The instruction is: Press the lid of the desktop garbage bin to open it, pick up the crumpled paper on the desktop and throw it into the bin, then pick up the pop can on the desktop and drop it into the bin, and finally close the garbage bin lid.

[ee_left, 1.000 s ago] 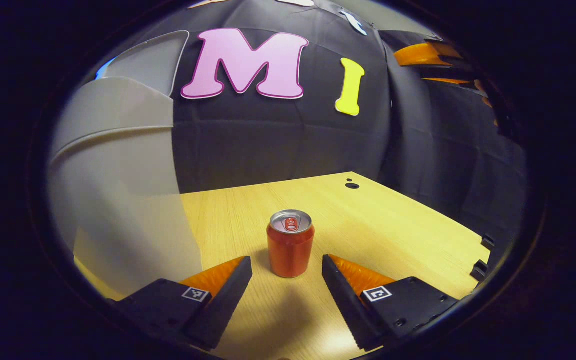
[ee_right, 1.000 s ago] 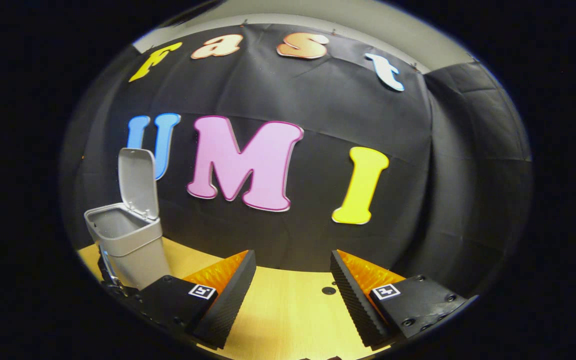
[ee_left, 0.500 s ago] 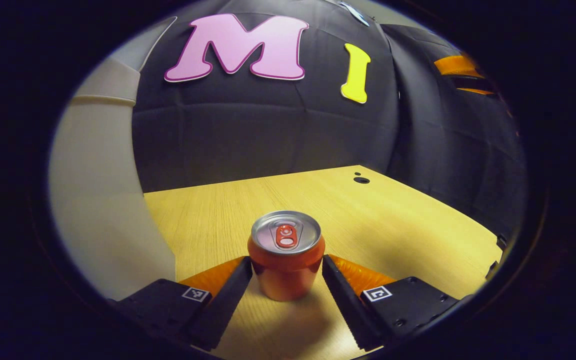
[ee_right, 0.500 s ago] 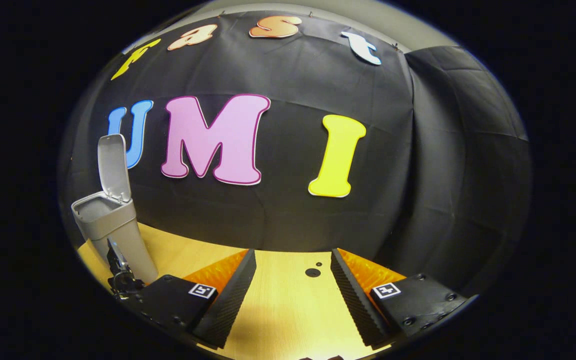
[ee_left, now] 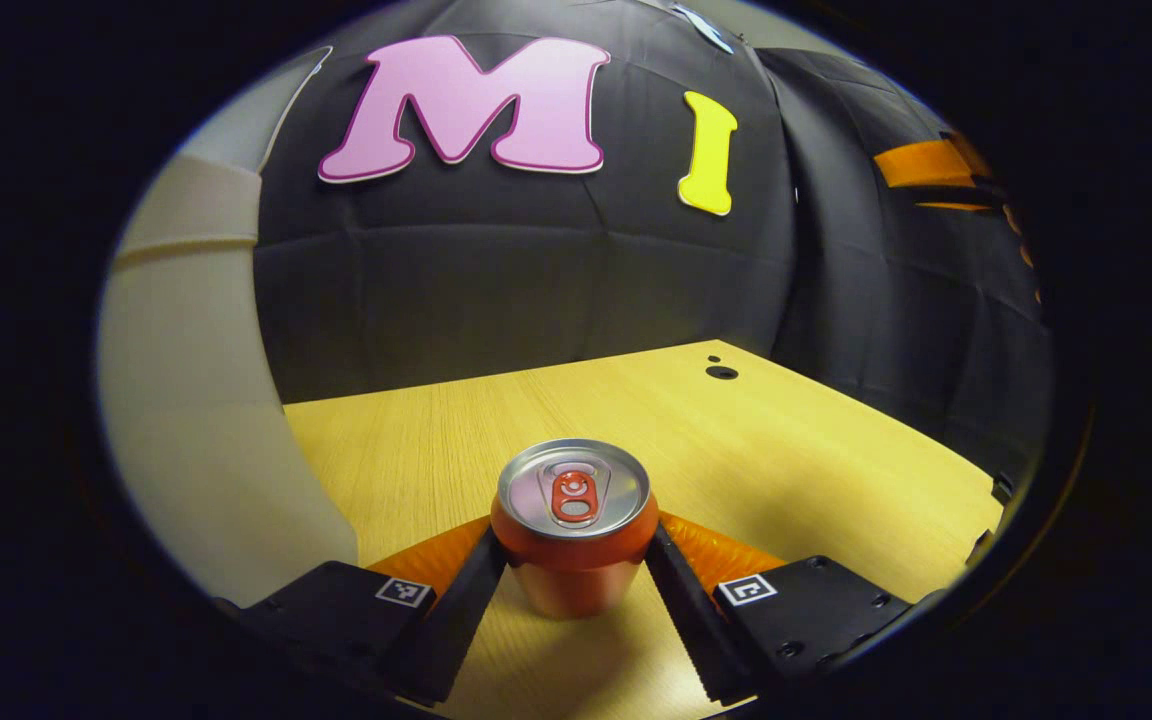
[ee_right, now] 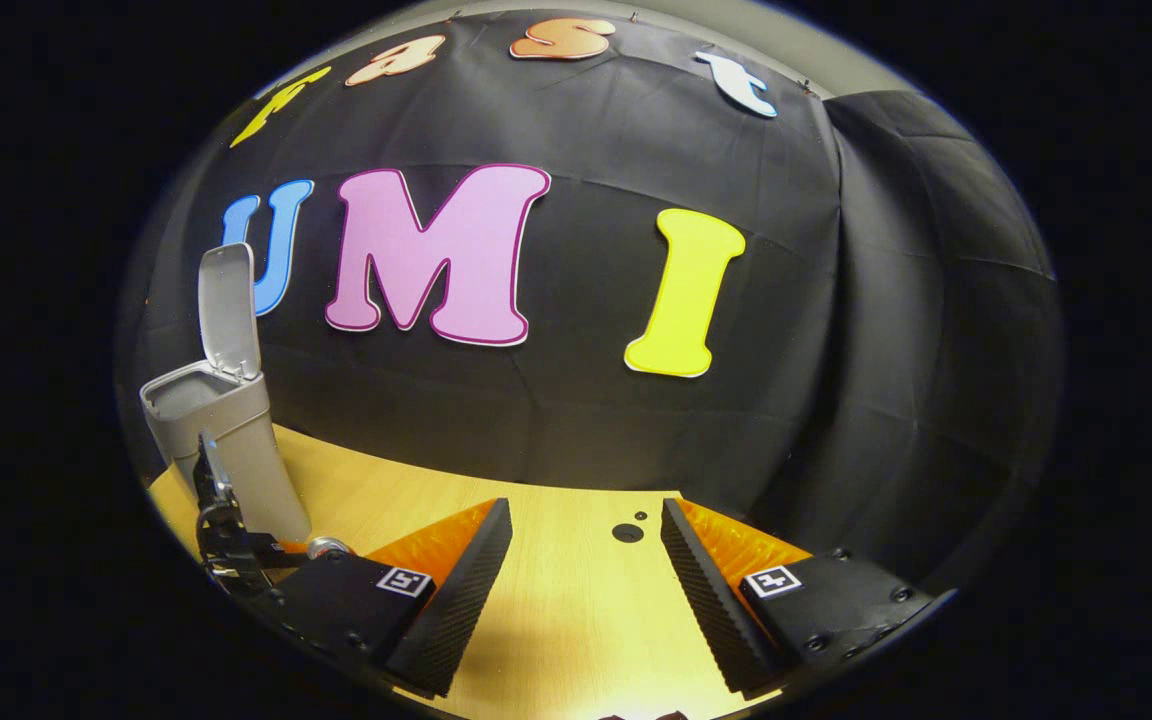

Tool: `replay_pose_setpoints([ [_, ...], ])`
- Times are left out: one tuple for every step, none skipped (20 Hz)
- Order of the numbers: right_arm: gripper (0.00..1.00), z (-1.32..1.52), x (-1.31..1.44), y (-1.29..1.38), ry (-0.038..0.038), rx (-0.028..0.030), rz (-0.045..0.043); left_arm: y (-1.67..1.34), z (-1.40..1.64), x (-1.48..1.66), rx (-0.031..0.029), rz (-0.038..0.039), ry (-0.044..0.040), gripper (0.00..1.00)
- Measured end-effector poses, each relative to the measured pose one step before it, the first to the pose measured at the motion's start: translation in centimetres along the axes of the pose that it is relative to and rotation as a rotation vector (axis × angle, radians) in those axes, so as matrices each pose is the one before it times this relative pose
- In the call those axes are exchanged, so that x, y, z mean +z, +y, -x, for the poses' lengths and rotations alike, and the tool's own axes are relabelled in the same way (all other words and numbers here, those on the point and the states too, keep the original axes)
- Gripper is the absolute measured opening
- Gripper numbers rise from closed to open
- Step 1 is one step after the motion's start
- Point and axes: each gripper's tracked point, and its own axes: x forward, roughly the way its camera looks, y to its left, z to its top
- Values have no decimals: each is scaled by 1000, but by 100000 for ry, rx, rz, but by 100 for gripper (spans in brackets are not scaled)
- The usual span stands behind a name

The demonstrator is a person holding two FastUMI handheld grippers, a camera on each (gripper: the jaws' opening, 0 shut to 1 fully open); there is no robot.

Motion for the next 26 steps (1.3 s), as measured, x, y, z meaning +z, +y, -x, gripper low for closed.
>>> replay_pose_setpoints([
  [97,166,197,137,-258,109,-840,-40,813,1046,1413,-1376,-1201,89],
  [97,145,232,-19,-55,39,-652,-368,793,1176,178,-1773,-1394,88],
  [97,217,119,92,573,164,-146,-410,803,1364,82,-1121,-1809,89],
  [97,327,82,-48,742,-149,144,-332,903,1619,-302,-216,-1674,88],
  [97,369,348,-126,320,-104,-165,-387,847,1583,-494,505,-1565,88],
  [97,351,567,-57,-448,232,-331,-205,959,1761,-431,799,-1458,88],
  [97,475,622,0,-514,203,-328,-168,853,1871,-478,414,-912,88],
  [97,461,628,-164,-759,-223,-98,54,832,2030,232,-557,-1478,88],
  [97,338,715,-259,-758,-665,51,533,868,2304,1167,-936,-2264,88],
  [97,452,597,-204,-627,-739,-242,513,684,2369,1075,-687,-2758,88],
  [97,409,647,-122,-547,-556,-849,564,718,2134,733,-467,-2473,88],
  [97,360,751,-28,-743,-367,-1094,696,621,2030,1164,-738,-2200,88],
  [97,291,691,-42,-89,-384,-897,948,383,1771,1625,-1179,-2148,88],
  [97,377,749,10,-279,-120,-736,1132,409,1658,2397,-809,-2096,88],
  [97,241,1087,69,-975,-70,-704,1243,312,1279,2801,-365,-1687,88],
  [97,362,1137,75,-1115,373,-660,1316,420,1245,2922,-352,-1731,88],
  [97,281,1211,87,-1904,27,-332,1435,398,827,2647,-601,-1477,88],
  [97,338,1029,14,-1831,-351,-79,1539,396,648,2656,-1095,-1433,88],
  [97,429,883,8,-1583,-555,222,1680,415,46,2990,-1253,302,88],
  [97,361,437,309,-759,436,-430,1590,223,-122,2456,-570,142,88],
  [97,355,411,622,-724,1116,-957,1659,283,-395,2548,-280,907,88],
  [97,381,239,642,-707,1170,-849,1628,119,-239,2446,-252,193,88],
  [96,371,164,582,-502,1228,-400,1528,99,-648,2134,-205,514,88],
  [97,346,202,444,-599,954,181,1538,-57,-568,2041,-316,833,88],
  [97,288,1,337,-175,796,417,1237,-72,-686,1196,-96,1017,88],
  [97,199,-125,278,16,782,269,1168,-111,-789,1181,-548,1151,88],
])
